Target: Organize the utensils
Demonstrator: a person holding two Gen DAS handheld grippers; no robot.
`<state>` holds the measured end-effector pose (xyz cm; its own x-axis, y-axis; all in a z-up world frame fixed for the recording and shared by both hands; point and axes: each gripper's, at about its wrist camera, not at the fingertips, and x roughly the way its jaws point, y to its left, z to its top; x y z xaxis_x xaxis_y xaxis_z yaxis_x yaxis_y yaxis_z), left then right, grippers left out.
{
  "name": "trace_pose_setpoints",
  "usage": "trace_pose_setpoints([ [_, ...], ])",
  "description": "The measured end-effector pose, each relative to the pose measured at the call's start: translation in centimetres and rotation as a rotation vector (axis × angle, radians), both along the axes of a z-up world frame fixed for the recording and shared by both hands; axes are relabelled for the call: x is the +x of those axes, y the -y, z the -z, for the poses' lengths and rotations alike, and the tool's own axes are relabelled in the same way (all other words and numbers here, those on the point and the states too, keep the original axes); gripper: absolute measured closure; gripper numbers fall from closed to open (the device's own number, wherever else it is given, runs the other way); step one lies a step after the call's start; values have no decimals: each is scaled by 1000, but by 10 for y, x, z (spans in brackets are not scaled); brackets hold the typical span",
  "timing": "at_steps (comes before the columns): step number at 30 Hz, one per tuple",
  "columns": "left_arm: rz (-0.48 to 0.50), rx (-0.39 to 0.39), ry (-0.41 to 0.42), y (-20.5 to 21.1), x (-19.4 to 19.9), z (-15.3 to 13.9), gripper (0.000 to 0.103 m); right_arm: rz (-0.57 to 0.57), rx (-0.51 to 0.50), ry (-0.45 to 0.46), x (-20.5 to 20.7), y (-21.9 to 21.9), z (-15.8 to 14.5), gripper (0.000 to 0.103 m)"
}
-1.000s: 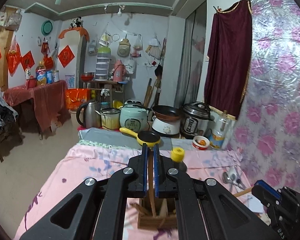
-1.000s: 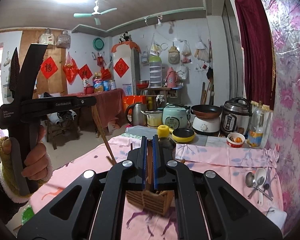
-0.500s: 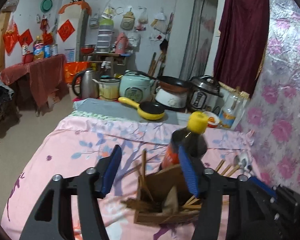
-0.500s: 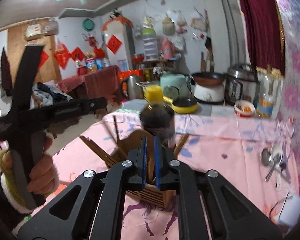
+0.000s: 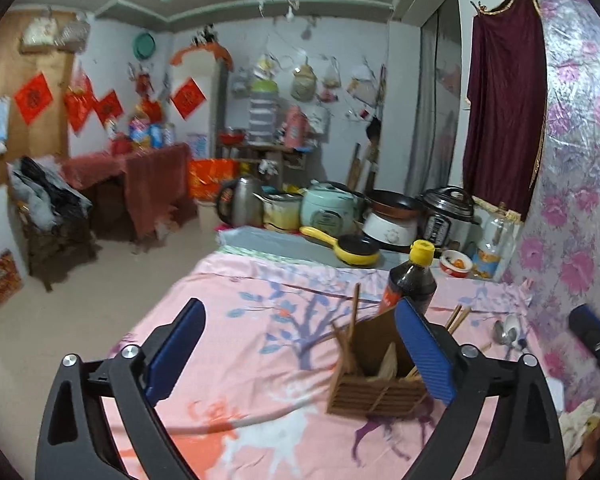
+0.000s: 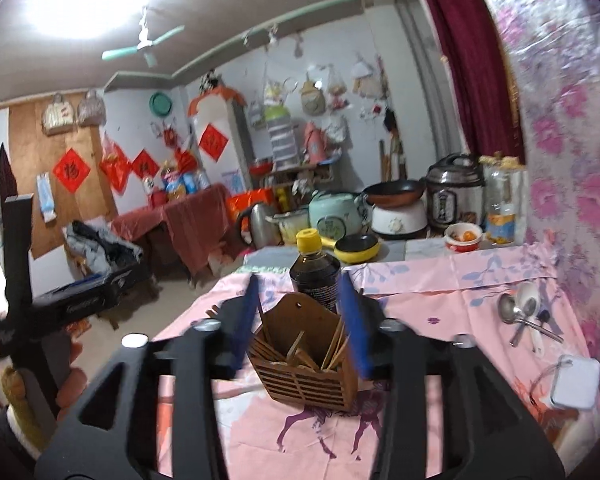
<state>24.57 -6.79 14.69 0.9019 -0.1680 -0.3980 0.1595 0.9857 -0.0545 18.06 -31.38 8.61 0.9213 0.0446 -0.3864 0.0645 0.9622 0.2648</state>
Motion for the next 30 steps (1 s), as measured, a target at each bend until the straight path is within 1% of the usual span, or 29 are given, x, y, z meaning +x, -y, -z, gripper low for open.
trace_pose_setpoints([
  [1,-10,10,10,-2,-13,0,6,17,0,17,-15,-4,-4,33],
  [4,-43,42,47,-9,-62,5,6,80,-43,53,-59,-18,-11,22],
  [6,-53,65,62,-13,-103,12,6,152,-66,65,-97,-32,-14,7],
  [7,-51,71,63,-15,-116,15,6,162,-74,75,-111,-36,-15,7],
  [8,-46,83,69,-17,-139,19,6,169,-86,95,-136,-45,-16,7],
  [9,-43,92,76,-18,-154,21,6,174,-93,113,-156,-51,-18,7],
  [11,-46,111,108,-25,-198,28,6,176,-103,146,-189,-61,-21,7],
  [13,-48,103,130,-32,-232,33,6,185,-130,198,-230,-73,-28,7],
  [14,-46,100,140,-37,-252,34,6,199,-149,221,-245,-79,-32,7],
  [16,-47,97,163,-43,-275,35,6,205,-172,252,-261,-85,-42,7],
  [18,-47,106,214,-46,-295,32,6,217,-174,271,-263,-88,-52,7],
  [20,-60,118,264,-46,-303,26,6,232,-148,280,-258,-87,-53,7],
  [22,-64,109,276,-47,-301,25,6,240,-120,266,-252,-86,-48,7],
  [25,-60,79,247,-51,-289,33,6,244,-70,212,-232,-81,-28,7],
  [30,-90,82,166,-53,-259,51,6,213,-97,82,-198,-87,8,7],
])
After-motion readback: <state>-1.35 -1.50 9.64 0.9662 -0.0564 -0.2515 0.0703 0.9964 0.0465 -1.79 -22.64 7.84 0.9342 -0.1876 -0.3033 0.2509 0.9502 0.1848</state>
